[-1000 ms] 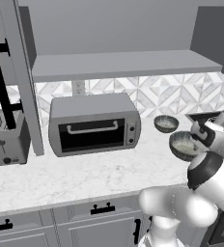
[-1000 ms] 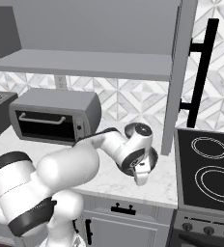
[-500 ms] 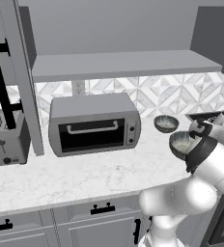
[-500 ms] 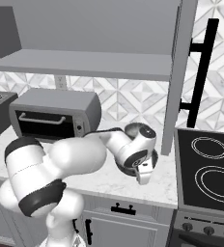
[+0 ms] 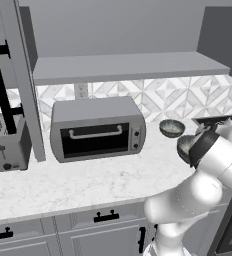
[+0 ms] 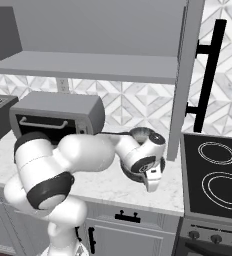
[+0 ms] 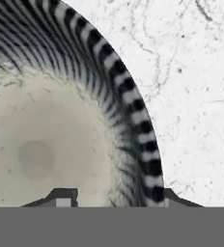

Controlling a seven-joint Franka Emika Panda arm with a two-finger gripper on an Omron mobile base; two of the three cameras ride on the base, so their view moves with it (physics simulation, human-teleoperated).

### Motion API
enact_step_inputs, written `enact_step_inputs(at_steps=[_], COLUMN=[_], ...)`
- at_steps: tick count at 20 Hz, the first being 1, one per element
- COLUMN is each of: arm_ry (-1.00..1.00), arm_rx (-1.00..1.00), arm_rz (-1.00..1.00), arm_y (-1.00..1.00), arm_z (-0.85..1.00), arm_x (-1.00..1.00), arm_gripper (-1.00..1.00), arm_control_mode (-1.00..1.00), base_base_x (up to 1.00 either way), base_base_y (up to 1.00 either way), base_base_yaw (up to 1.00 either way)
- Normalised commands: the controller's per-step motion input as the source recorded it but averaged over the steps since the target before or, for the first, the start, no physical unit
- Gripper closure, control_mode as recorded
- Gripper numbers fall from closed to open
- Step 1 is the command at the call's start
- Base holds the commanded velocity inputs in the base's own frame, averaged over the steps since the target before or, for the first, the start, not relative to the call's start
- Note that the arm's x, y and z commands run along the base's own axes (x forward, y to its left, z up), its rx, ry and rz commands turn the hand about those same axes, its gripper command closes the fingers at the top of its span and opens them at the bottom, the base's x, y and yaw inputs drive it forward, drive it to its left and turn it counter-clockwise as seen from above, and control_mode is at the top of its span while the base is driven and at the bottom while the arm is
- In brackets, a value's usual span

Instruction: Pick up the bowls on the counter and stack them on top of one another in the open cabinet. Place the smaller bowl on top of the larger bowl.

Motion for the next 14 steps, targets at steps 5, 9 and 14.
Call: enact_step_inputs(at_steps=[5, 9, 14], arm_ry=[-0.01, -0.08, -0.13], arm_rx=[-0.01, -0.08, -0.14], arm_rz=[-0.03, -0.16, -0.20], arm_y=[0.14, 0.57, 0.79], arm_z=[-0.10, 0.04, 0.58], arm_x=[0.00, -0.03, -0.24], arm_gripper=[1.00, 1.00, 1.00], arm_control_mode=[-1.00, -1.00, -1.00], base_base_x=[0.00, 0.00, 0.00], base_base_y=[0.00, 0.00, 0.00], base_base_yaw=[0.00, 0.00, 0.00])
